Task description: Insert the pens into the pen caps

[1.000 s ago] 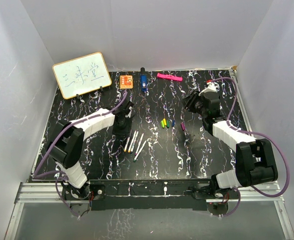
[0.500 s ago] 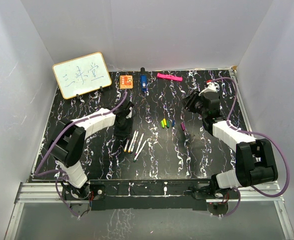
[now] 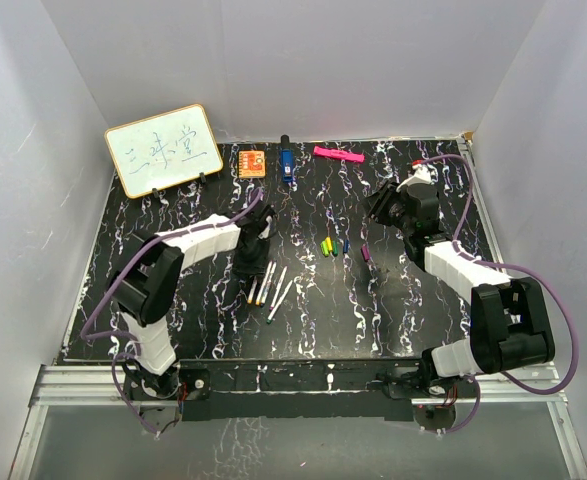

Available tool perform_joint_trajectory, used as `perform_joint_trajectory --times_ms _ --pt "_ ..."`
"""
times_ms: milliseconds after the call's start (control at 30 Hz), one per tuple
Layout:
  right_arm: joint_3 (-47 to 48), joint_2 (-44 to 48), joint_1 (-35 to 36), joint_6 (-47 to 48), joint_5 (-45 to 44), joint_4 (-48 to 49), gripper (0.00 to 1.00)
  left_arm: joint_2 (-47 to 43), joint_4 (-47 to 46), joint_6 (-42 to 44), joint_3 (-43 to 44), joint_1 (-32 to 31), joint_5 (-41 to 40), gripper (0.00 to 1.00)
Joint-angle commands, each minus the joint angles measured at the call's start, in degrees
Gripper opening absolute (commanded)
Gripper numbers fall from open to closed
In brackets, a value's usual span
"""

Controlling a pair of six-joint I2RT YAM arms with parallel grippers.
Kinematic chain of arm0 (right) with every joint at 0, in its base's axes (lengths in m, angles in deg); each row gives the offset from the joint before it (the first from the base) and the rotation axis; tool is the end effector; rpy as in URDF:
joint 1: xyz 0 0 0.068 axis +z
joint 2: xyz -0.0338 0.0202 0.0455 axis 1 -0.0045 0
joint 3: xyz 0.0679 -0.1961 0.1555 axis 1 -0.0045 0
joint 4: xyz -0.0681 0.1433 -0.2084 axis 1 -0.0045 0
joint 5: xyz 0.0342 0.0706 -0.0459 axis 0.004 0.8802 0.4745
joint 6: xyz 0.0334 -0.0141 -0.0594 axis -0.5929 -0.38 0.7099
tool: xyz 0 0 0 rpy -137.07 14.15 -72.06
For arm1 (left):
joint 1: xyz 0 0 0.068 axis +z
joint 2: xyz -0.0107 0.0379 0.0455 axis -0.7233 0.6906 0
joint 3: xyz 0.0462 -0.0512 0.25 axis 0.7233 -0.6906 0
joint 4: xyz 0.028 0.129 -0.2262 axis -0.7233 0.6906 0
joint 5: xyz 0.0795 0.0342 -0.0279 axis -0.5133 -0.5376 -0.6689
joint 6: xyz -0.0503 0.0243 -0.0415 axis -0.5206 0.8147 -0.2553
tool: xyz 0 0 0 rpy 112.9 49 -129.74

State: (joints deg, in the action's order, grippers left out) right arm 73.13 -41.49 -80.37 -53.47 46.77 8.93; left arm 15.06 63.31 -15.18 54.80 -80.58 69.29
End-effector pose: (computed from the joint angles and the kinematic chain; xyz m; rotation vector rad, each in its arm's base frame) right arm 0.3224 0.0637 0.2106 0.2563 1.9717 0.6458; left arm 0.2918 -0.1978 0.1304 0.2837 2.8326 -0.2065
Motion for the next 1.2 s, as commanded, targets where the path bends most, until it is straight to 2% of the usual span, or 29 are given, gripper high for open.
perform_joint_trajectory --times_ms 0,133,600,700,833,1167 --pt "0.2 1.5 0.1 0.6 0.6 2.1 0.30 2.1 5.2 0.3 3.2 -0.4 -1.0 0.31" --pt "0.3 1.7 0.1 0.7 0.7 2.0 0.30 4.1 7.2 0.8 4.5 -0.4 -2.3 0.23" --pt "-0.1 1.9 0.1 0.9 0.5 2.1 0.30 6.9 7.8 1.3 3.3 -0.4 -2.8 0.17" --pt "-0.2 2.0 0.1 0.9 0.5 2.1 0.30 8.1 7.4 1.4 2.6 -0.4 -2.5 0.12" --pt "-0.4 2.2 0.1 0.9 0.1 2.1 0.30 9.0 6.1 1.1 0.8 -0.4 -2.6 0.00" --pt "1.0 -1.3 1.2 3.9 0.9 -2.6 0.30 5.8 1.4 1.6 -2.5 -0.5 -3.9 0.00"
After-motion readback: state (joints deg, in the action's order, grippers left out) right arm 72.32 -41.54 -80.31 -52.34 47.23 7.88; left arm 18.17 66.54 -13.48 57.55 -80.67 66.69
